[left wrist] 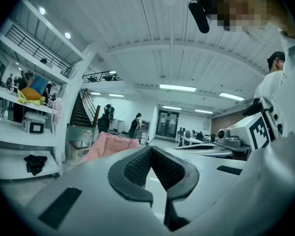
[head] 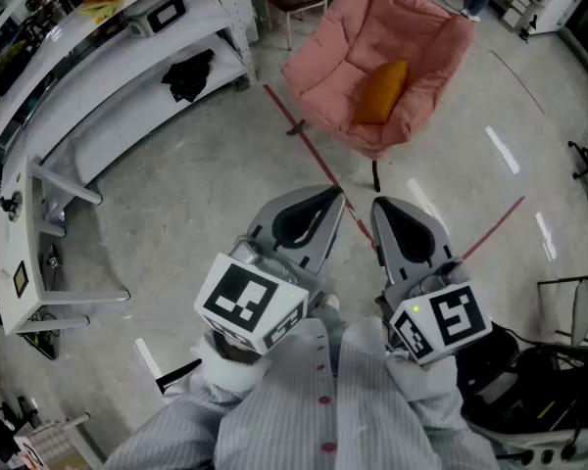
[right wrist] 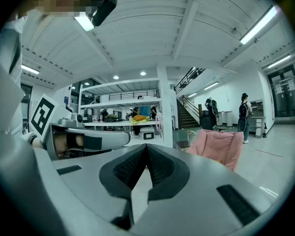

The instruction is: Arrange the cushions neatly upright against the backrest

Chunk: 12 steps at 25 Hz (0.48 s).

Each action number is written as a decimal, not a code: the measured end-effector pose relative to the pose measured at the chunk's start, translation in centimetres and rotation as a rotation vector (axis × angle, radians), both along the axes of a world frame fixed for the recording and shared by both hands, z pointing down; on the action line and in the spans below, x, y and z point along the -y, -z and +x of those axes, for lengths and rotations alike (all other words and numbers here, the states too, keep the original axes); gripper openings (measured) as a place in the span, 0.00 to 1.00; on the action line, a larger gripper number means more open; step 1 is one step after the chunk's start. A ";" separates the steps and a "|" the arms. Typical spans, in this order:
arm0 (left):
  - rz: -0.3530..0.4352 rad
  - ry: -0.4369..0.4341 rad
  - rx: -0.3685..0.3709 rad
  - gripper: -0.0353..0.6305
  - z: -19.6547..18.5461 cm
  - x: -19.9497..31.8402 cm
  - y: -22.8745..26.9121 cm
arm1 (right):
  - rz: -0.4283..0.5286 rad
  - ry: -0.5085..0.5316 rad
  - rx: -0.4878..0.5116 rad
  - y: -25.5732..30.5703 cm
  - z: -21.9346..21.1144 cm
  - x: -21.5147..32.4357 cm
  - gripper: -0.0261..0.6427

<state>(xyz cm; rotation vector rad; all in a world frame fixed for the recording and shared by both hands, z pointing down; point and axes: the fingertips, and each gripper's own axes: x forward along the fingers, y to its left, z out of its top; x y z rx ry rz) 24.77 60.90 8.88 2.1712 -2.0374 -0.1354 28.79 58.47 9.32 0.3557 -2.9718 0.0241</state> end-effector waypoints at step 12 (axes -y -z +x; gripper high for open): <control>0.013 0.024 0.010 0.07 1.0 0.2 0.4 | 0.000 0.018 0.012 0.3 1.3 0.4 0.06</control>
